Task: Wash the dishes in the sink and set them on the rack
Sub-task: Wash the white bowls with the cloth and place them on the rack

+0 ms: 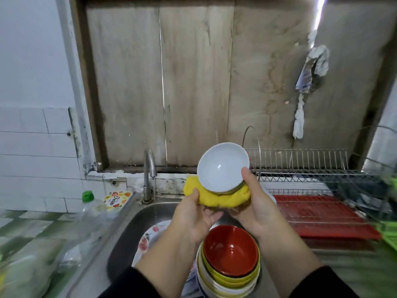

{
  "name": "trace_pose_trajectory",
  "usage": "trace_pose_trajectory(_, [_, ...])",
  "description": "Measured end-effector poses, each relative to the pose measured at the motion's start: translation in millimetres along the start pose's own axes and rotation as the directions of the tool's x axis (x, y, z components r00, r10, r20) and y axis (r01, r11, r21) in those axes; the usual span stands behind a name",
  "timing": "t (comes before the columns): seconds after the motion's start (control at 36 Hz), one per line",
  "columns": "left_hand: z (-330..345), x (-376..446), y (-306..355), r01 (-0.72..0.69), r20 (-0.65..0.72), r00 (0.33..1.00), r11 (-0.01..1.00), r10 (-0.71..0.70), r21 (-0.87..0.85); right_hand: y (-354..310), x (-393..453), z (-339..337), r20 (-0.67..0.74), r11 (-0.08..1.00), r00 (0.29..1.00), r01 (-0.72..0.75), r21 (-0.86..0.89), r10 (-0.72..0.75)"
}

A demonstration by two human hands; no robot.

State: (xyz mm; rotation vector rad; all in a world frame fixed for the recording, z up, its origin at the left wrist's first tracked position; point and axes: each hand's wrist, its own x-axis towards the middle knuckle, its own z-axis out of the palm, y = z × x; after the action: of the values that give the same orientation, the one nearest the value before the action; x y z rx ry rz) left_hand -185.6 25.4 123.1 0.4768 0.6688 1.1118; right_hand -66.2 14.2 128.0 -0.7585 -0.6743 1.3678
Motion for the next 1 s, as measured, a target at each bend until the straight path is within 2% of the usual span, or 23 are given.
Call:
trace_pose_trajectory(0.19, [-4, -8, 1, 0.019, 0.059, 0.998, 0.991, -0.012, -0.134, -5, -30, -8, -0.092, 0.985, 0.989, 0.102, -0.139, -0.115])
trace_pose_trajectory(0.33, [-6, -11, -10, 0.009, 0.076, 0.997, 0.99, 0.002, -0.141, -11, -52, -25, -0.142, 0.968, 0.974, 0.148, -0.201, -0.179])
trace_pose_trajectory(0.53, [6, -10, -33, 0.068, 0.116, 0.992, 0.988, -0.052, -0.14, -32, -78, -55, -0.236, 0.941, 0.938, 0.181, -0.285, -0.252])
trace_pose_trajectory(0.69, [25, -4, -58, 0.124, 0.117, 0.987, 0.984, -0.109, -0.128, -46, -84, -84, -0.257, 0.883, 0.905, 0.212, -0.42, -0.34])
trace_pose_trajectory(0.81, [42, 6, -78, 0.154, 0.091, 0.985, 0.982, -0.145, -0.106, -53, -81, -109, -0.246, 0.803, 0.876, 0.225, -0.552, -0.415])
trace_pose_trajectory(1.0, [67, 33, -116, 0.182, 0.045, 0.983, 0.981, -0.179, -0.06, -72, -62, -161, -0.226, 0.742, 0.879, 0.189, -0.643, -0.421])
